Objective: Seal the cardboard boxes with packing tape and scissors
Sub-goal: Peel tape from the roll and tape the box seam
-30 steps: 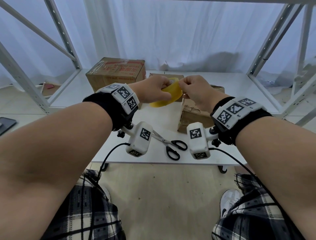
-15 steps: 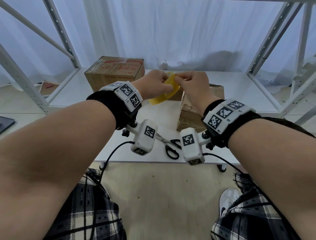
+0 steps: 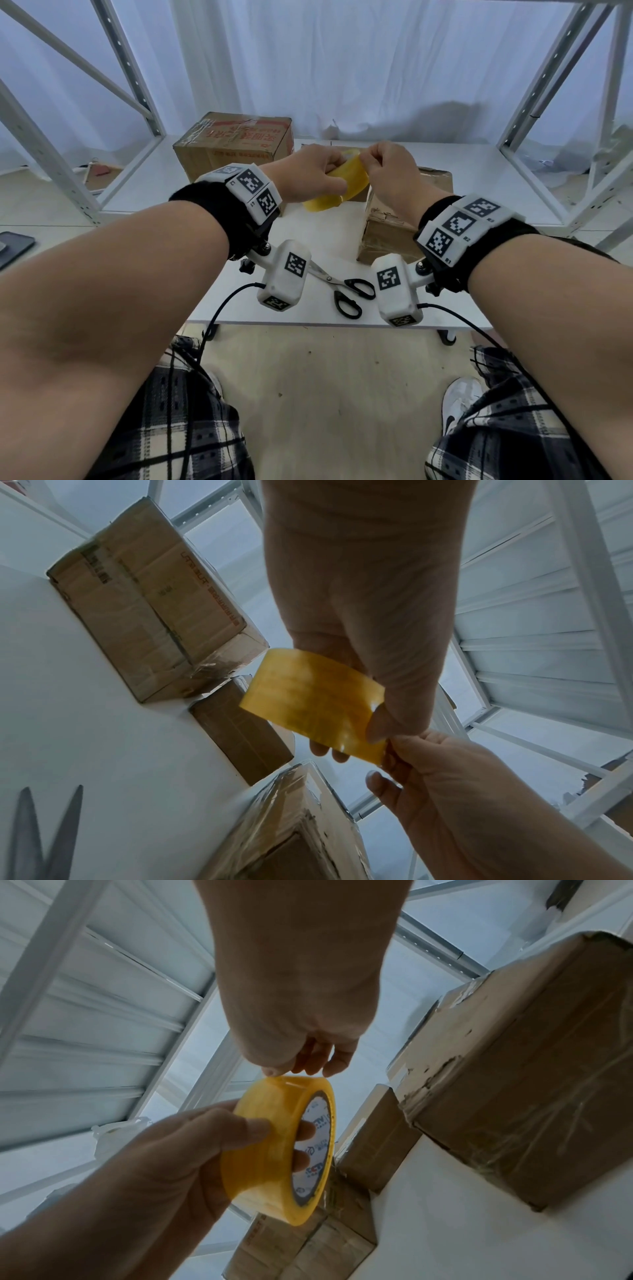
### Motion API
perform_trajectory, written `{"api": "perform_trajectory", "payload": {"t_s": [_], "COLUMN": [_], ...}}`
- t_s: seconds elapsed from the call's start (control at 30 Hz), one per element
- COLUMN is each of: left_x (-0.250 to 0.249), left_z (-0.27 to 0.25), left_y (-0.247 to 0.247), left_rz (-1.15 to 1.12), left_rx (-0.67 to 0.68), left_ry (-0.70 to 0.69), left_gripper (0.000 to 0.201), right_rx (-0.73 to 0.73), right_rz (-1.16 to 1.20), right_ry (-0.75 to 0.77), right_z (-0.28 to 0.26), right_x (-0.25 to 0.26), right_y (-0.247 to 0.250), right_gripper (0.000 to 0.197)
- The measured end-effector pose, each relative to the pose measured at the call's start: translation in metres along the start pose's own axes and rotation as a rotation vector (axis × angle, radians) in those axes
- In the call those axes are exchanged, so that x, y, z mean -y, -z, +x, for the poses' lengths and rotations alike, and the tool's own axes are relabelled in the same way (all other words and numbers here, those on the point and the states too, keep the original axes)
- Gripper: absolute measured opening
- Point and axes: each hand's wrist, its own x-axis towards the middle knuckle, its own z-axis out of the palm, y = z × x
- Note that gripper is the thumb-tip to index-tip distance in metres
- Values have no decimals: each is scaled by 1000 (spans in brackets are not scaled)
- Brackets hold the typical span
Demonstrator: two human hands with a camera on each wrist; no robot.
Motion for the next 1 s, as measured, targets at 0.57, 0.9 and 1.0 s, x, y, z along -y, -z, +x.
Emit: {"api": "perform_trajectory", "payload": {"t_s": [0.57, 0.9, 1.0], "left_x": [-7, -3, 0], "left_z": [2, 2, 0], "left_y": [-4, -2, 0], "left_rz": [-228, -156, -29], "left_rx": [-7, -15, 14], "left_ry": [34, 37, 28], "left_gripper": [21, 28, 31], "right_rx": [-70, -57, 71], "right_rz": [146, 231, 239], "right_ry": [18, -26, -84], "right_z": [0, 2, 0], "right_x": [-2, -4, -5], "right_y": [3, 4, 8], "right_gripper": [23, 9, 13]}}
